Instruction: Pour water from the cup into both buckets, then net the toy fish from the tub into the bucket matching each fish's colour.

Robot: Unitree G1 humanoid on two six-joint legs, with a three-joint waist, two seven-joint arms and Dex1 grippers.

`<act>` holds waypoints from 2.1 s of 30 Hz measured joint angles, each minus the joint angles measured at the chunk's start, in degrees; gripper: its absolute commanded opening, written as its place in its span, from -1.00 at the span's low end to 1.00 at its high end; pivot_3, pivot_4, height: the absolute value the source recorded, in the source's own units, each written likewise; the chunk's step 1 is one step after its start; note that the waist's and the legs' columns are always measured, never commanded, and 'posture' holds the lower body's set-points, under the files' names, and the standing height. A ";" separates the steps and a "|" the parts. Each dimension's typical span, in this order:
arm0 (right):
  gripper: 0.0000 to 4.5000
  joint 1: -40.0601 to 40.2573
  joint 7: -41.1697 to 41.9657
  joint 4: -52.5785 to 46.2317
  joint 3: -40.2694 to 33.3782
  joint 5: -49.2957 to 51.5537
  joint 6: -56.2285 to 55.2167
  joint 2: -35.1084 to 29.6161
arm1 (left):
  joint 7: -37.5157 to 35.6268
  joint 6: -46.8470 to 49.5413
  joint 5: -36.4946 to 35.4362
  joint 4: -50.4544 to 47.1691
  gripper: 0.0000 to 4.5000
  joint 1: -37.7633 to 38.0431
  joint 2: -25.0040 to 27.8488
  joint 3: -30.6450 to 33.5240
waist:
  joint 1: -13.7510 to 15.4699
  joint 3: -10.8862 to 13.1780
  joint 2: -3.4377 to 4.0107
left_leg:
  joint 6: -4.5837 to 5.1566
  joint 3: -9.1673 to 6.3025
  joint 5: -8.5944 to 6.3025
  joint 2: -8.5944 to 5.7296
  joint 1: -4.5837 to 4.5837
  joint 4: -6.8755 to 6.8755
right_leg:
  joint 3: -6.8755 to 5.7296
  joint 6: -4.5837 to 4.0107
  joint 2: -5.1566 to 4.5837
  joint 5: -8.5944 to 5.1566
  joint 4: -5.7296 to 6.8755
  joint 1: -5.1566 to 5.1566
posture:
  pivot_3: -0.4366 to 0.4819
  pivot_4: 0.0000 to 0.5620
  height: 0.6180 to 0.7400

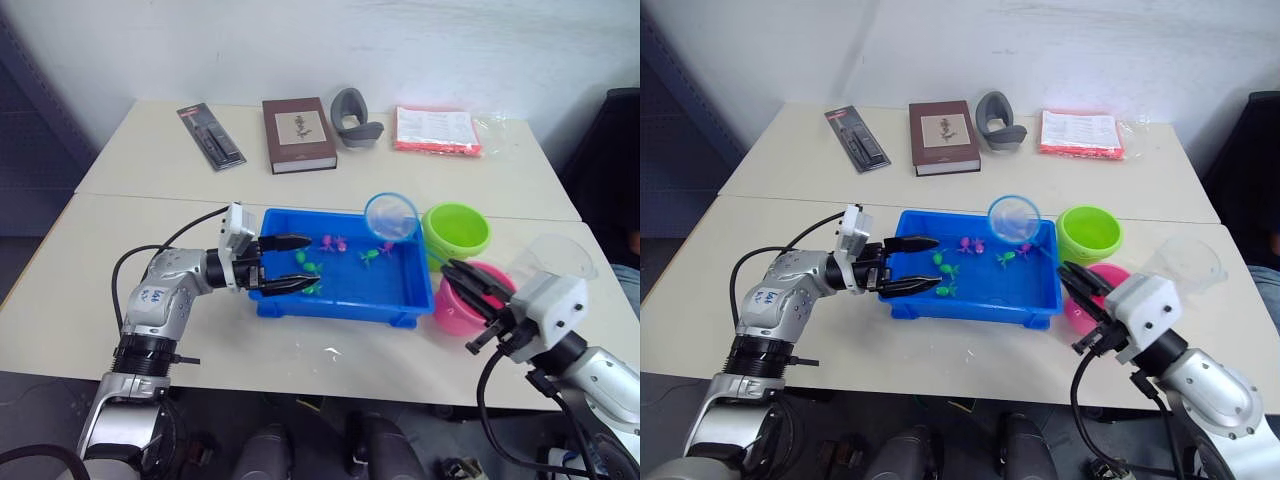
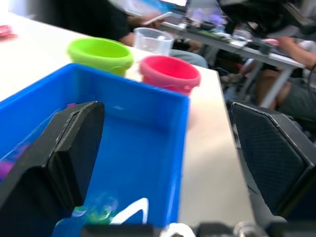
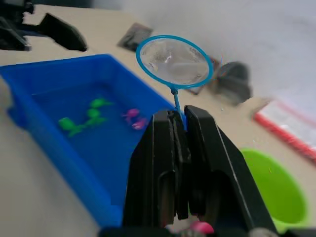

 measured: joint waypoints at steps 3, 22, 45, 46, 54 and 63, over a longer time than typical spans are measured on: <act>-1.00 -6.78 0.32 0.19 1.71 6.87 14.02 -5.63 | 0.71 -2.23 1.05 2.15 0.97 0.46 2.63 2.19 | -0.02 0.04 0.07 | 0.05 0.08 -0.04 -0.04 -0.01 0.03 | 0.01 0.02 -0.10 0.01 -0.04 -0.02 | -0.05 -0.47 1.00; -1.00 -27.62 -12.96 13.32 3.80 26.73 46.68 -1.19 | 2.50 -4.28 0.92 0.51 0.97 5.38 3.66 4.90 | -0.10 0.08 0.12 | -0.08 0.00 -0.10 0.06 -0.14 -0.06 | -0.10 -0.05 -0.11 -0.03 -0.14 -0.15 | -0.05 -0.47 1.00; -1.00 -33.66 -18.90 15.81 -0.72 29.16 61.59 6.68 | 2.41 -4.51 0.96 0.58 0.97 4.45 2.63 3.78 | -0.20 0.08 0.13 | -0.38 0.07 0.09 0.05 -0.87 0.02 | -0.08 0.01 -0.09 0.02 0.05 -0.92 | -0.05 -0.47 1.00; -1.00 -34.52 -19.59 16.35 -0.72 29.15 62.33 7.33 | 2.40 -4.58 0.97 0.70 0.97 4.44 2.42 3.76 | -0.29 0.08 0.13 | -0.38 0.08 0.10 0.05 -0.87 0.02 | -0.08 0.01 -0.07 0.02 0.07 -0.92 | -0.05 -0.47 1.00; -1.00 -39.17 -23.11 19.60 -0.70 27.29 66.41 9.87 | 1.88 -5.90 1.09 1.68 0.97 3.66 1.48 3.58 | -0.81 0.08 0.13 | -0.28 0.17 0.07 0.05 -0.91 0.01 | -0.05 0.10 0.00 0.06 0.14 -0.92 | -0.05 -0.47 1.00; -1.00 -35.52 -16.73 14.76 4.49 15.84 55.86 6.83 | 1.73 -6.77 1.17 2.04 0.97 3.49 1.30 3.48 | -0.80 0.08 0.13 | -0.19 0.20 0.03 -0.01 -1.01 0.01 | -0.04 0.21 0.04 0.13 0.00 -0.91 | -0.05 -0.47 1.00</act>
